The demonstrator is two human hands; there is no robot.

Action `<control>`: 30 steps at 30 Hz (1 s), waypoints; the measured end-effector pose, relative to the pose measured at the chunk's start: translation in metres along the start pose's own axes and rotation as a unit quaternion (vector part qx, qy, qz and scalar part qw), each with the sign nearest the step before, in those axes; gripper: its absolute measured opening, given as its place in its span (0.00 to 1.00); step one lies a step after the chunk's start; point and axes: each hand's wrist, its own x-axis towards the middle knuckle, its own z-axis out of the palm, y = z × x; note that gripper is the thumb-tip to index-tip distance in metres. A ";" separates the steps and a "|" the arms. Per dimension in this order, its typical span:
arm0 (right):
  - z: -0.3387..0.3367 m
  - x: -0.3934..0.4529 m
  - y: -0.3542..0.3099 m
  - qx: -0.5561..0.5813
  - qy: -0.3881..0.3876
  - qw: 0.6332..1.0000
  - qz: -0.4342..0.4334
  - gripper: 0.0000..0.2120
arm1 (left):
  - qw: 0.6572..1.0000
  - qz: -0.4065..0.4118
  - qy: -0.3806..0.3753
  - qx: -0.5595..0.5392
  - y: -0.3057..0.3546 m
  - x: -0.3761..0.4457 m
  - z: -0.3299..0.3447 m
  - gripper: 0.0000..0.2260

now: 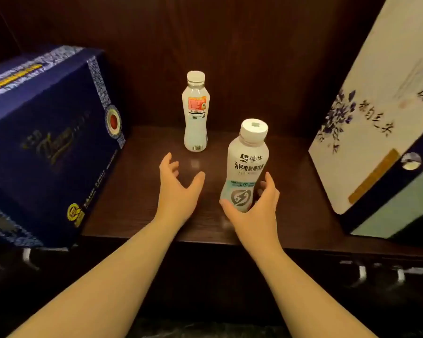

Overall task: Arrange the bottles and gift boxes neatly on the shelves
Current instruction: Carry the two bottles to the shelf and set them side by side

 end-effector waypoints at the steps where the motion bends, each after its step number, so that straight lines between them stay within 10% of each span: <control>1: 0.003 0.010 0.003 0.009 -0.004 1.000 -0.009 0.54 | 1.000 0.012 0.013 0.003 -0.002 0.012 0.007 0.44; 13: 0.015 0.025 0.018 0.029 0.013 0.999 -0.020 0.31 | 0.991 0.039 0.089 0.095 -0.002 0.110 0.051 0.48; 30: 0.016 0.015 0.013 0.013 0.057 0.998 -0.031 0.28 | 0.995 0.073 -0.012 0.070 0.006 0.090 0.031 0.35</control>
